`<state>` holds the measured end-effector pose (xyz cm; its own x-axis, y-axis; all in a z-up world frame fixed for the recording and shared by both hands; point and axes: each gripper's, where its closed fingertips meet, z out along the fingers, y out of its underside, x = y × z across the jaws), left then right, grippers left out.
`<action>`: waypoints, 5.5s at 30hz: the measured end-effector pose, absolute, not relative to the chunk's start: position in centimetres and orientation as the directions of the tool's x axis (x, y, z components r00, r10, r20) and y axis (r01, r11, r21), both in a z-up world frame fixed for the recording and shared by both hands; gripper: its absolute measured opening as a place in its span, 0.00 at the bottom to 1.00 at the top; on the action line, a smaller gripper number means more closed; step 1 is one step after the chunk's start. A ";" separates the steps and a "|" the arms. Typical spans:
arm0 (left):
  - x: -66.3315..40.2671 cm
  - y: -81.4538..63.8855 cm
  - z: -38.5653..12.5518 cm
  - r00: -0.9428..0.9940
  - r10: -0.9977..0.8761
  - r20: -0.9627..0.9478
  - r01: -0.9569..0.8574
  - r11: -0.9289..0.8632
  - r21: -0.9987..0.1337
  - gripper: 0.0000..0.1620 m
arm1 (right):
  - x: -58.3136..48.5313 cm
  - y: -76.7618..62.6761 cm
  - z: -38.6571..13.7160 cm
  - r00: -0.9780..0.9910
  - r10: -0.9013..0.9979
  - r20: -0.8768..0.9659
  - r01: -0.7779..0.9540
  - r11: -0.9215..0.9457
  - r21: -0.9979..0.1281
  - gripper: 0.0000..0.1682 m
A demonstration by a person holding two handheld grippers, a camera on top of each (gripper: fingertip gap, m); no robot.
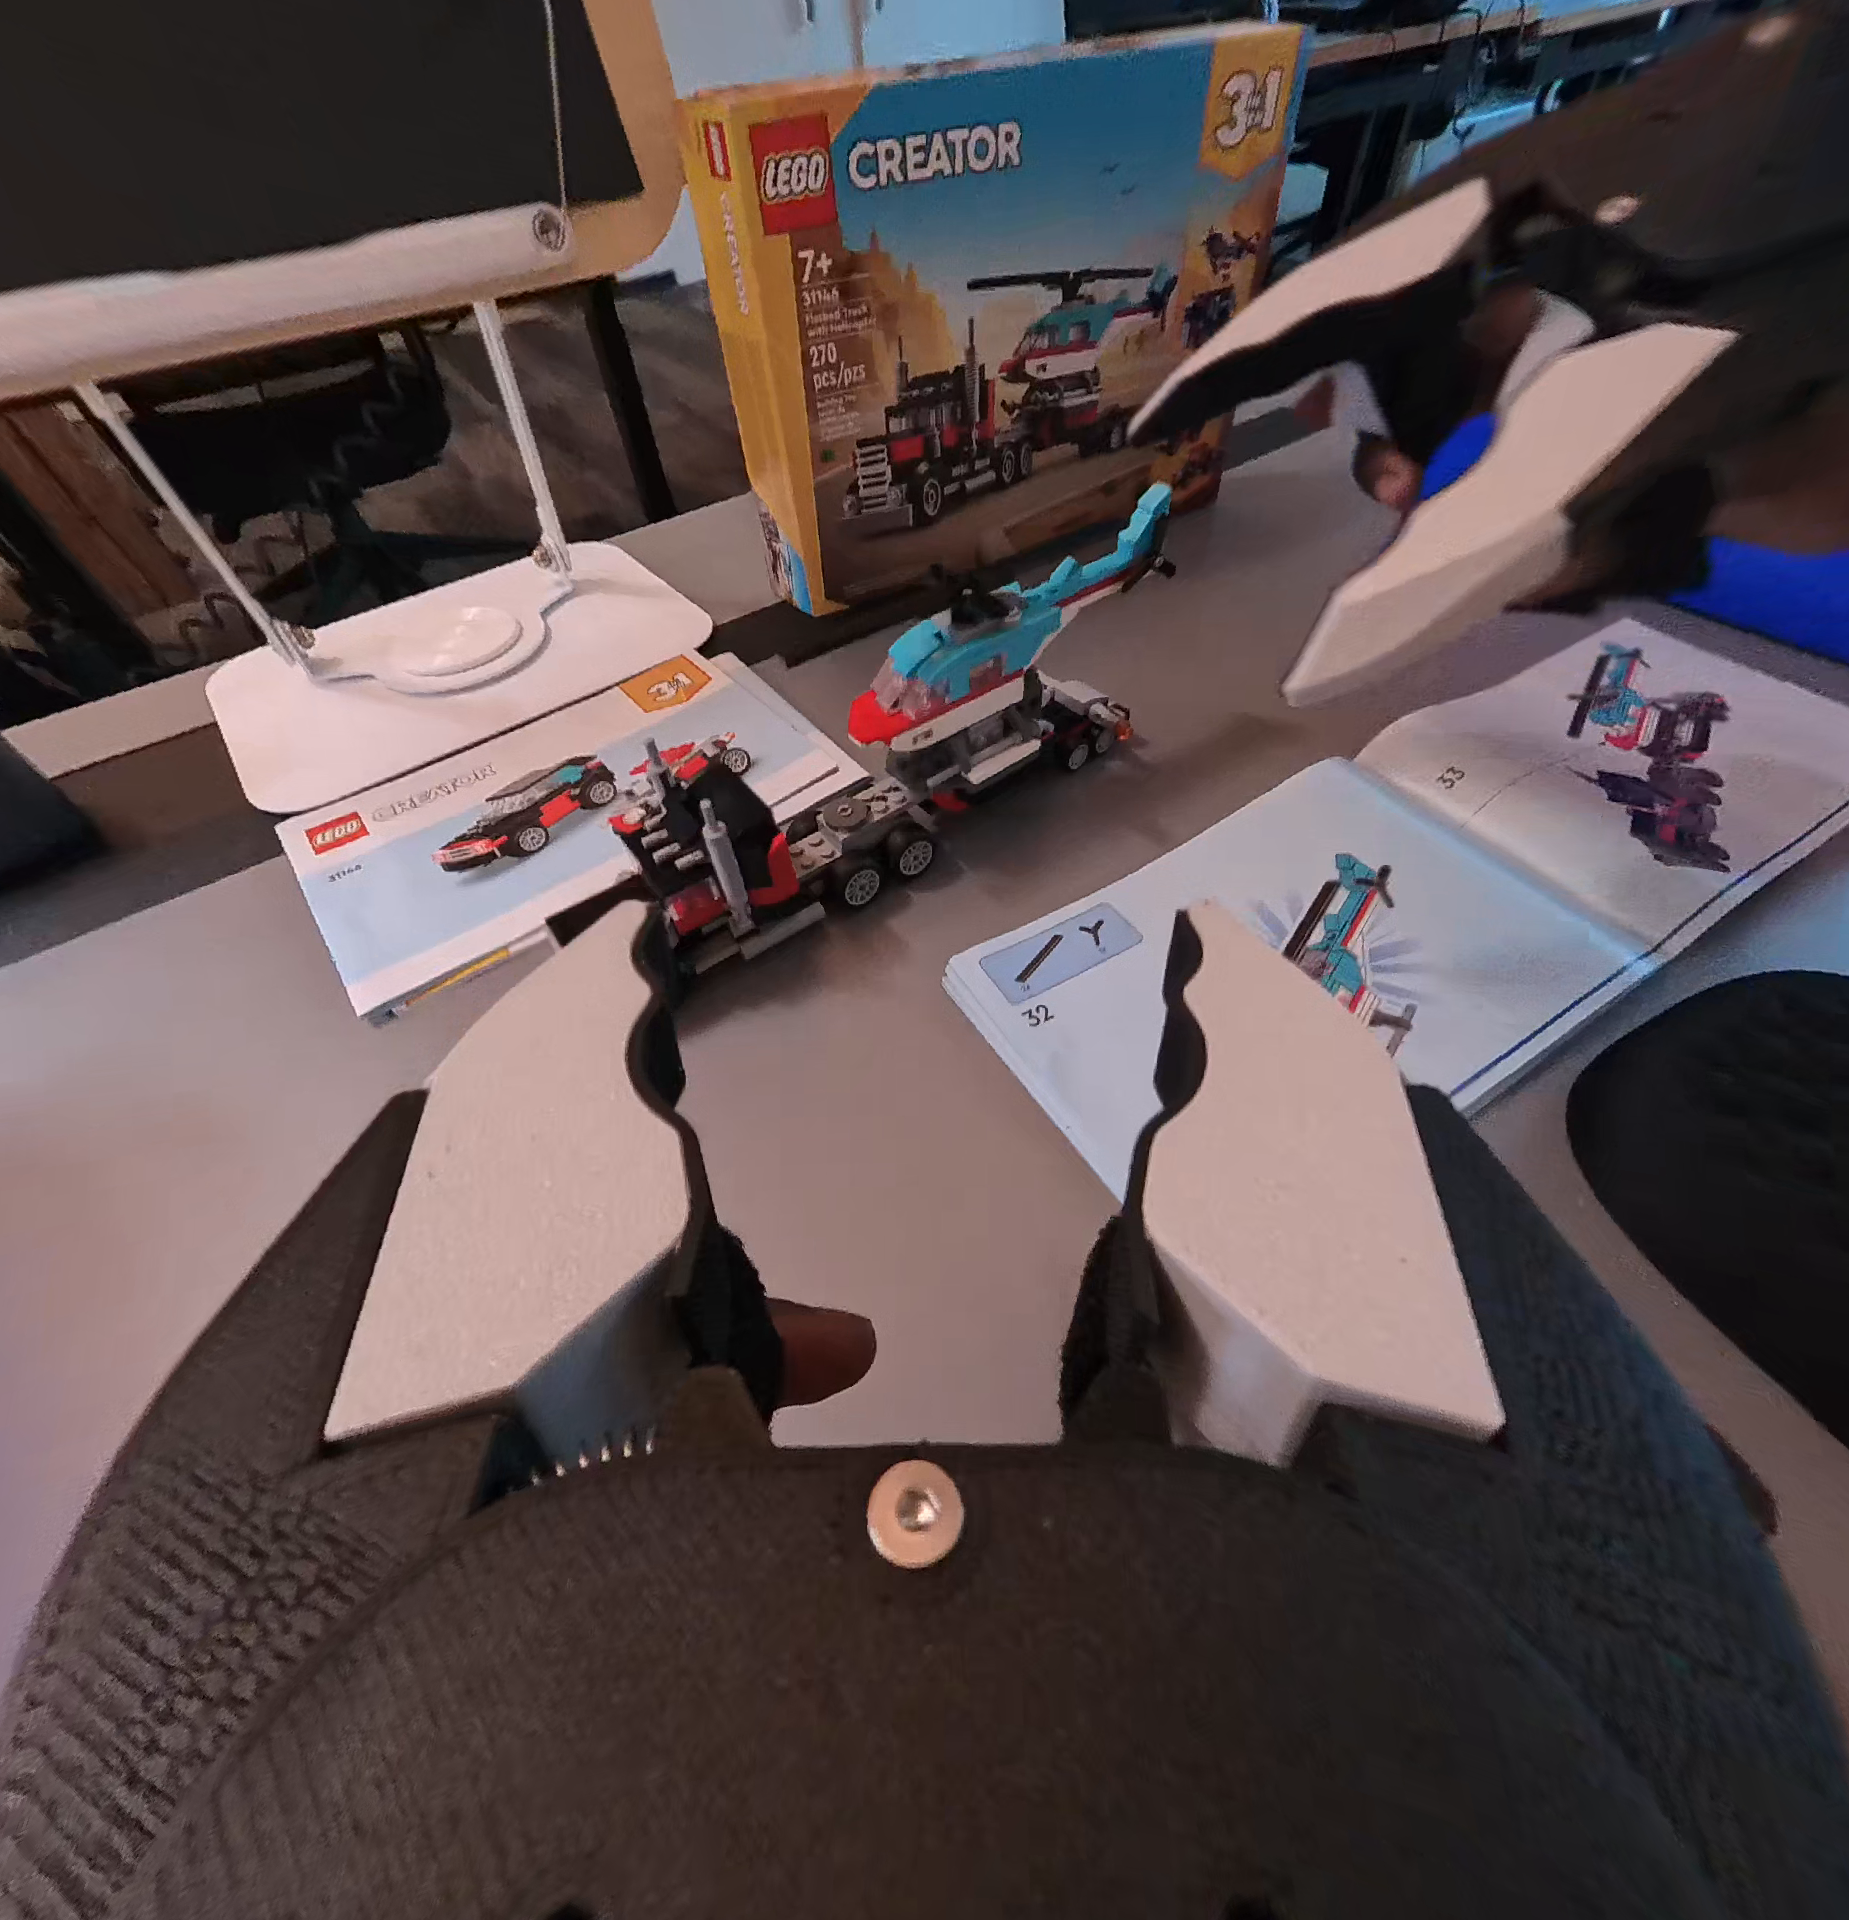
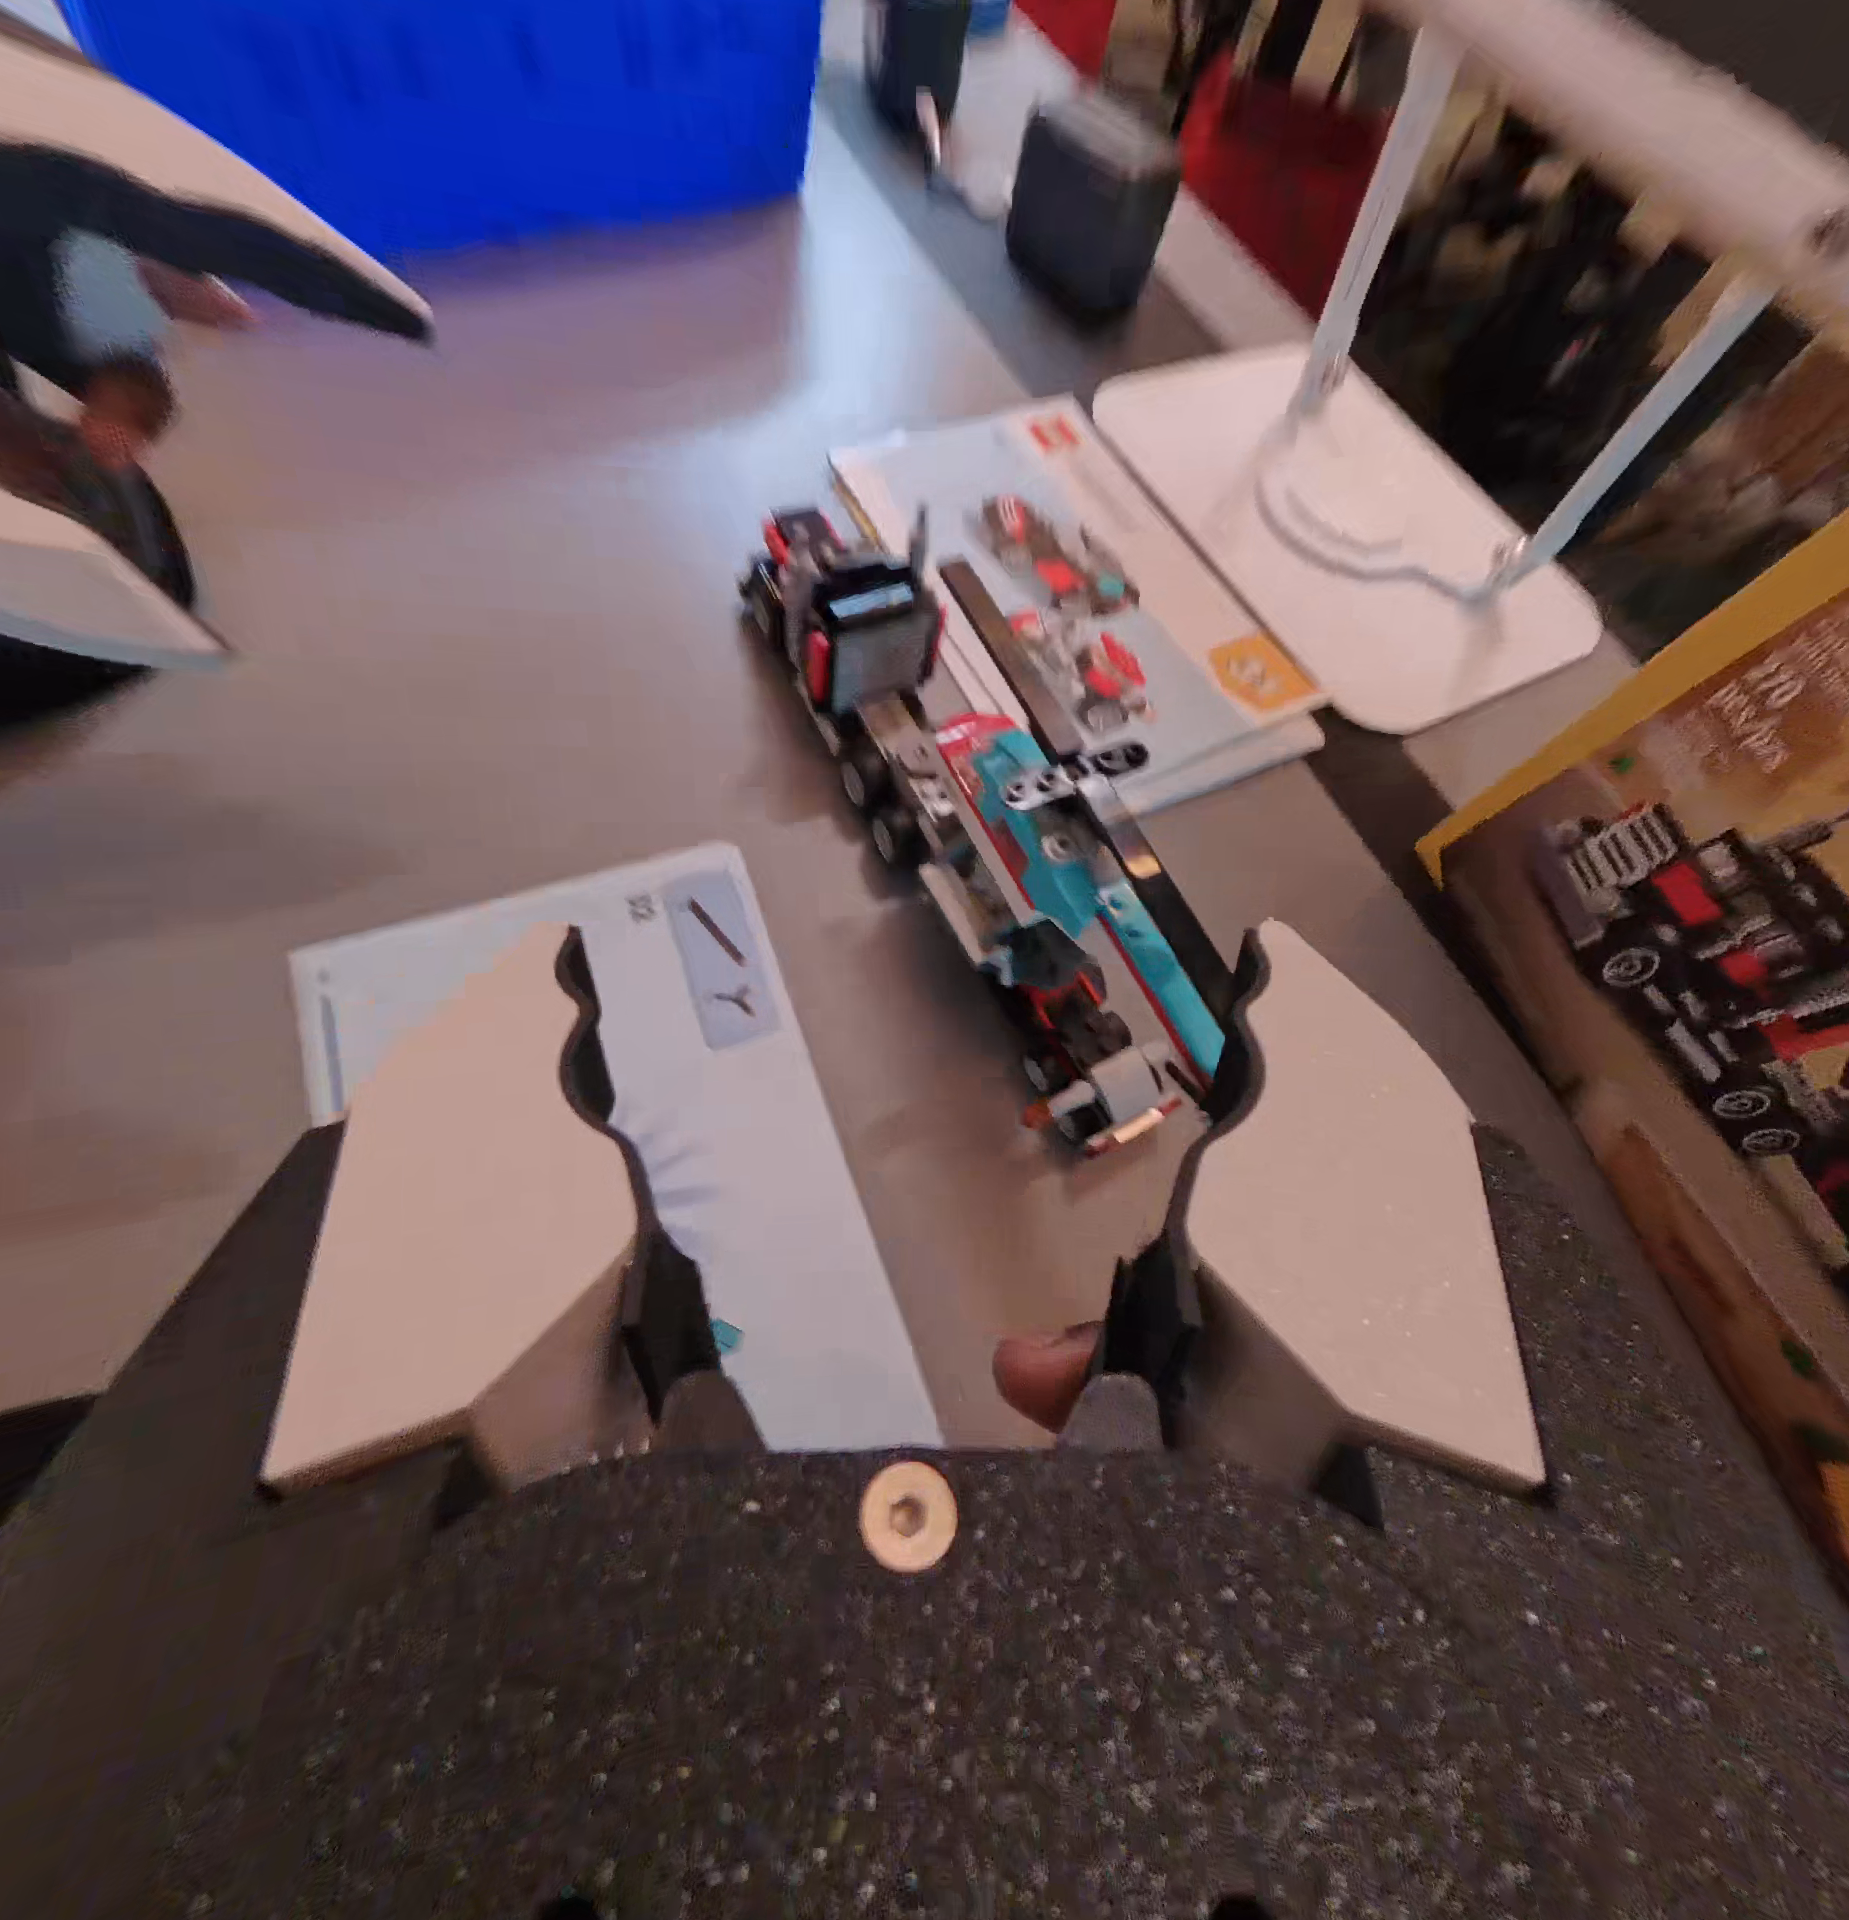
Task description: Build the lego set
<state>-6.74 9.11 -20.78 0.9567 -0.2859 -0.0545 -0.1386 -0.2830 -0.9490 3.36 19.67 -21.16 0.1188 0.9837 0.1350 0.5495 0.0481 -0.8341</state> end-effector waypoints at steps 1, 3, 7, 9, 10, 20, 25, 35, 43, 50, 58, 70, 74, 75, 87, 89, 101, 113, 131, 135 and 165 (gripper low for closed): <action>-6.9 9.1 -21.0 0.958 -0.282 -0.051 -0.135 -0.289 -0.948 0.56 | 3.3 20.2 -21.7 0.094 0.987 0.129 0.584 0.051 -0.811 0.67; -7.3 9.1 -21.1 0.961 -0.275 -0.040 -0.123 -0.293 -0.948 0.56 | 2.9 21.1 -22.3 0.065 0.987 0.147 0.619 0.076 -0.782 0.66; -7.8 9.2 -21.2 0.962 -0.272 -0.014 -0.099 -0.301 -0.949 0.56 | 2.9 21.9 -23.6 0.022 0.988 0.152 0.703 0.093 -0.705 0.64; -7.8 9.0 -21.2 0.962 -0.274 -0.009 -0.096 -0.306 -0.947 0.56 | 3.6 19.8 -24.0 -0.036 0.999 0.039 0.747 0.053 -0.663 0.50; -7.9 8.8 -21.1 0.963 -0.270 -0.014 -0.099 -0.303 -0.948 0.56 | 3.6 17.0 -22.8 -0.117 0.991 -0.060 0.707 0.041 -0.706 0.37; -8.5 8.7 -20.8 0.968 -0.252 -0.012 -0.087 -0.290 -0.953 0.56 | 7.2 21.1 -24.1 0.396 0.914 -0.090 0.470 -0.286 -0.835 0.69; -8.5 8.6 -20.8 0.969 -0.248 -0.018 -0.091 -0.288 -0.953 0.56 | 5.0 20.8 -24.3 0.357 0.931 -0.075 0.436 -0.237 -0.868 0.69; -8.6 8.4 -21.0 0.971 -0.239 -0.019 -0.092 -0.299 -0.950 0.56 | 5.4 22.1 -24.4 0.425 0.897 -0.123 0.378 -0.299 -0.876 0.84; -7.8 9.6 -20.3 0.958 -0.275 -0.076 -0.153 -0.272 -0.950 0.55 | 4.2 18.0 -27.0 0.278 0.928 -0.249 0.473 -0.358 -0.805 0.69; -1.4 13.2 -19.3 0.772 -0.614 -0.165 -0.368 -0.220 -0.904 0.49 | 6.1 20.2 -25.5 0.404 0.909 -0.104 0.422 -0.286 -0.860 0.76; 4.5 15.2 -20.7 0.459 -0.822 -0.339 -0.564 0.025 -0.825 0.50 | 5.3 20.3 -24.1 0.397 0.918 -0.013 0.383 -0.178 -0.907 0.78; 4.4 14.9 -22.4 0.425 -0.828 -0.366 -0.630 0.020 -0.776 0.48 | 4.8 20.1 -23.9 0.414 0.909 0.049 0.390 -0.128 -0.912 0.78; 4.8 14.9 -22.5 0.401 -0.835 -0.377 -0.644 0.036 -0.764 0.48 | 4.9 20.2 -23.4 0.419 0.905 0.075 0.385 -0.103 -0.917 0.78; 5.0 15.0 -22.7 0.393 -0.838 -0.378 -0.651 0.038 -0.758 0.48 | 4.9 20.2 -23.3 0.418 0.905 0.082 0.383 -0.094 -0.919 0.78; -8.9 11.5 -18.3 0.856 -0.447 -0.258 -0.409 -0.283 -0.867 0.46 | 6.1 15.1 -24.1 0.369 0.908 -0.197 0.352 -0.333 -0.875 0.67; -10.8 10.2 -16.3 0.941 -0.260 -0.216 -0.271 -0.202 -0.941 0.50 | 7.4 16.2 -22.6 0.535 0.845 0.006 0.357 -0.219 -0.908 0.81; -11.0 5.5 -19.9 0.993 0.112 -0.032 -0.006 -0.225 -0.974 0.81 | 7.6 12.1 -22.7 0.779 0.610 0.148 0.371 -0.257 -0.893 0.88; -10.7 6.1 -21.8 0.991 0.133 -0.027 0.008 -0.254 -0.967 0.83 | 6.3 11.1 -24.4 0.792 0.597 0.130 0.356 -0.278 -0.892 0.88; -11.7 9.4 -21.9 0.992 0.117 -0.055 -0.020 -0.284 -0.959 0.82 | 3.6 13.6 -24.4 0.793 0.594 0.138 0.369 -0.287 -0.884 0.88; -12.3 11.0 -22.1 0.991 0.119 -0.069 -0.031 -0.293 -0.955 0.82 | 3.2 14.9 -24.8 0.803 0.580 0.134 0.366 -0.303 -0.880 0.88; -13.1 13.9 -25.8 0.998 0.047 -0.039 -0.019 -0.366 -0.931 0.82 | 3.8 19.5 -26.1 0.868 0.491 0.071 0.270 -0.347 -0.898 0.87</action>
<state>-13.12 13.95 -25.77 0.9981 0.0469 -0.0388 -0.0190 -0.3658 -0.9305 3.81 19.53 -26.09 0.8685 0.4905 0.0715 0.2697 -0.3465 -0.8984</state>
